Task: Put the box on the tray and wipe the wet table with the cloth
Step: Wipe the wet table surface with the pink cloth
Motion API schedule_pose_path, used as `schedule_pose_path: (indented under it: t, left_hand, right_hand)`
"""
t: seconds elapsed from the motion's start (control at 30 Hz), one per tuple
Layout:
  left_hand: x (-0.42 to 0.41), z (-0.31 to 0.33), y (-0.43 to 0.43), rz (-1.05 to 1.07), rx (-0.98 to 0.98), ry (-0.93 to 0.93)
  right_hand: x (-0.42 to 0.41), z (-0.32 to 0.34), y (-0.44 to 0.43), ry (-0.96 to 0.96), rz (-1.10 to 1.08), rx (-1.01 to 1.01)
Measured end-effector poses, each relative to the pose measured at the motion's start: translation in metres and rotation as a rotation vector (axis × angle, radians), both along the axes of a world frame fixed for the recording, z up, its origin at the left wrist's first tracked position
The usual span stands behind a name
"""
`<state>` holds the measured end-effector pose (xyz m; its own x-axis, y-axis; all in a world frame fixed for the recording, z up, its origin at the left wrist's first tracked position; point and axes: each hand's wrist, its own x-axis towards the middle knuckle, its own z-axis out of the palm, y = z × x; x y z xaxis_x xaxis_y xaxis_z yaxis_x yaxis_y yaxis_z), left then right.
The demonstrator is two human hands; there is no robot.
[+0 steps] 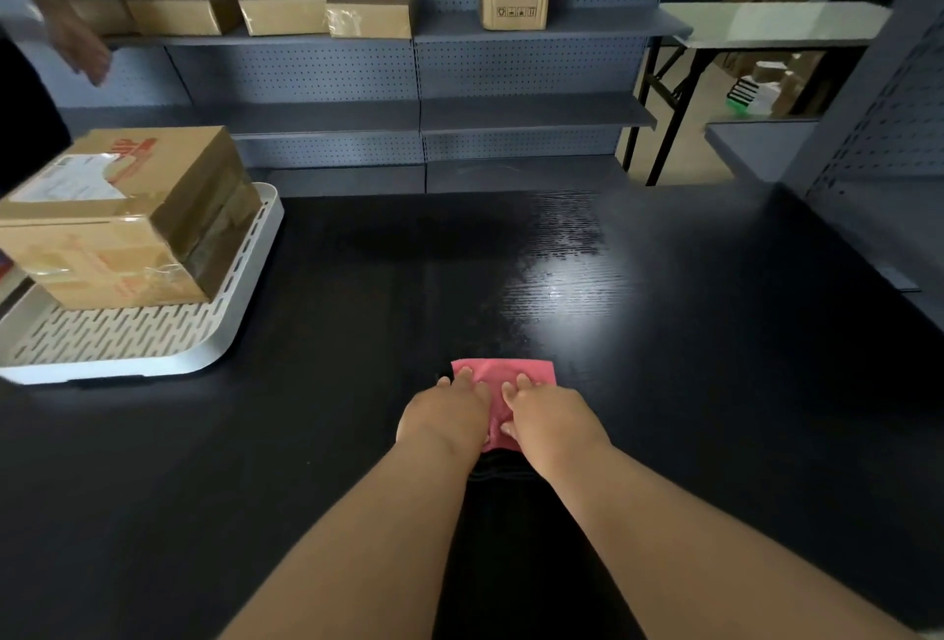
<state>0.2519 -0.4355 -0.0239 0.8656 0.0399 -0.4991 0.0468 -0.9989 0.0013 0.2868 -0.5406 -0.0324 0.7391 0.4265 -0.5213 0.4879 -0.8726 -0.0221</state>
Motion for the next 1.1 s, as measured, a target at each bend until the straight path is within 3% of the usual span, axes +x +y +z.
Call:
schedule_pose_path:
  t: [0.6,0.83,1.1]
  left_hand:
    - [0.272,-0.014,0.063,0.102,0.053,-0.014]
    - [0.323,-0.012,0.077,0.134,0.063,-0.043]
    - [0.319,-0.014,0.076,0.141,0.070,-0.082]
  right_hand:
    - [0.268,-0.004,0.063,-0.166,0.101,0.036]
    - [0.321,0.002,0.076,-0.212,0.153,0.041]
    - [0.321,-0.008,0.072,-0.233,0.144,0.075]
